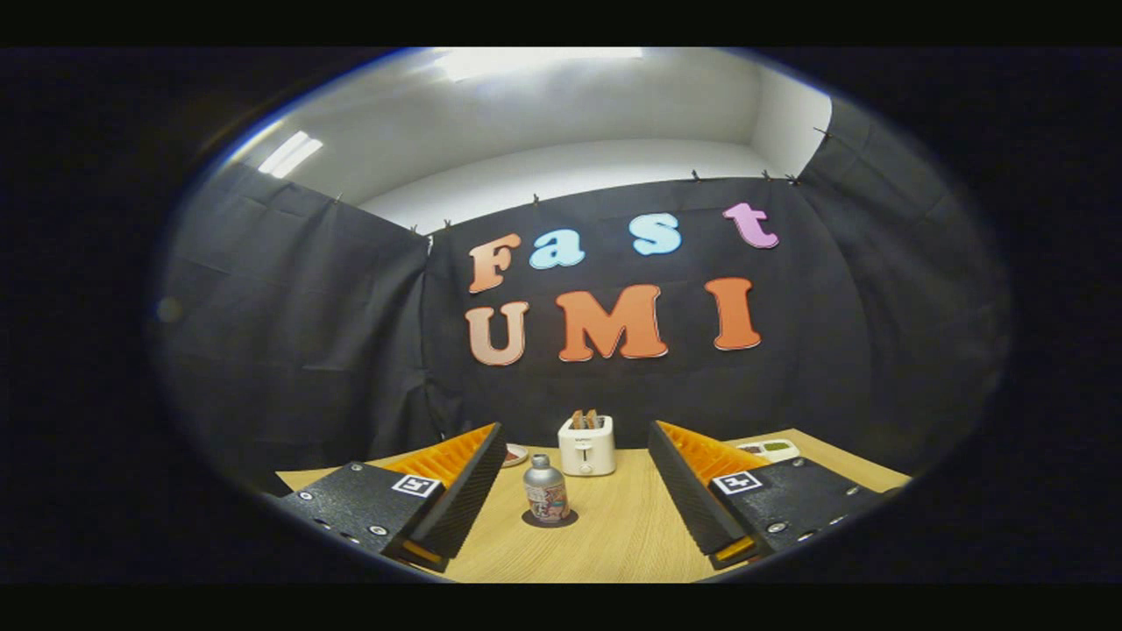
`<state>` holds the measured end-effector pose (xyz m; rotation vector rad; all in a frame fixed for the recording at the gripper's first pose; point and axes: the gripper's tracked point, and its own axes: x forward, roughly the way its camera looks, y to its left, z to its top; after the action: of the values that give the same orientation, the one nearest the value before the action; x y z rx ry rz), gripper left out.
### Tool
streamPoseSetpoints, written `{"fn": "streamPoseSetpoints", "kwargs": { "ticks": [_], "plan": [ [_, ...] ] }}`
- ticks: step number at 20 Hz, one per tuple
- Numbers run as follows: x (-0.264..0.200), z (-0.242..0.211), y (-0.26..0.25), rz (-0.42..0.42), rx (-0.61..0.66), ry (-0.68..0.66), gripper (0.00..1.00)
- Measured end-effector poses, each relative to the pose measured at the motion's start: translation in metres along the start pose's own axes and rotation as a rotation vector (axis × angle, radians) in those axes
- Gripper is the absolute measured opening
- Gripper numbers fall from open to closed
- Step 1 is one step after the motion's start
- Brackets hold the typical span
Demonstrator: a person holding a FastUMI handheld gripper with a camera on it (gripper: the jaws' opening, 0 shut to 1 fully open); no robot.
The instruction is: Take the bottle from table, then pour the juice into the cup, finally place the bottle on the coaster
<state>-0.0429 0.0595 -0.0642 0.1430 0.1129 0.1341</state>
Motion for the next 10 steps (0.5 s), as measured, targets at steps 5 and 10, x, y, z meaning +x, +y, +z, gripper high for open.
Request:
{"fn": "streamPoseSetpoints", "kwargs": {
  "ticks": [5,10],
  "plan": [
    [-0.009,0.001,0.002,-0.008,-0.021,0.006,0.97],
    [-0.015,0.0,0.011,0.015,-0.043,0.018,0.97]
  ]
}}
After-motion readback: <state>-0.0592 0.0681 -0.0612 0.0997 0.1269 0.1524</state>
